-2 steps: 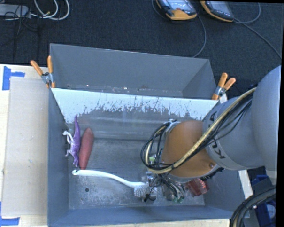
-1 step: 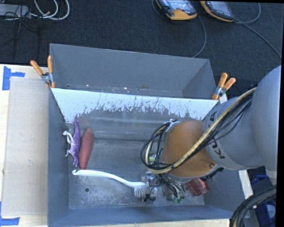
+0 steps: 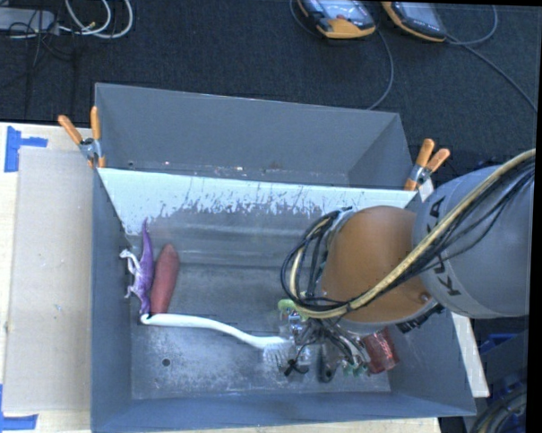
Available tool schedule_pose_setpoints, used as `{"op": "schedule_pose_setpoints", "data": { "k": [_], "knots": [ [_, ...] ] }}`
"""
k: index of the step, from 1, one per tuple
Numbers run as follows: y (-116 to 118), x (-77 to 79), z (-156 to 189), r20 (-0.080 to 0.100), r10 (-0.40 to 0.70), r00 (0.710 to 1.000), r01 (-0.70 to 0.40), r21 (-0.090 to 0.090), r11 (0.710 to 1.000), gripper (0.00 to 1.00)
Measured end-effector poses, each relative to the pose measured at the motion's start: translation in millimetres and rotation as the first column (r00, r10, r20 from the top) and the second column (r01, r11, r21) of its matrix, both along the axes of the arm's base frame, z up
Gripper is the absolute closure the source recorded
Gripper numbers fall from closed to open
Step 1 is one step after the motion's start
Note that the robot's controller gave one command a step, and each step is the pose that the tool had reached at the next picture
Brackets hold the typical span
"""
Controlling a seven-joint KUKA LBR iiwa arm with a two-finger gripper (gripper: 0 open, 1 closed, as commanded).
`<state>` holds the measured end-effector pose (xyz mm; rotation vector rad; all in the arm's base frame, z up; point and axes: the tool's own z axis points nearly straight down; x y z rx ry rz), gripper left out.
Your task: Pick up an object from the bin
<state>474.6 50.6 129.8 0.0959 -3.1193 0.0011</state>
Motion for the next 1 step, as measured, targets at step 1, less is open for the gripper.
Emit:
{"op": "schedule_pose_setpoints", "data": {
  "k": [1],
  "knots": [
    [10.2,4.7,76.2,0.001,0.064,0.998,-0.064,0.001,0.998,1.00]
  ]
}}
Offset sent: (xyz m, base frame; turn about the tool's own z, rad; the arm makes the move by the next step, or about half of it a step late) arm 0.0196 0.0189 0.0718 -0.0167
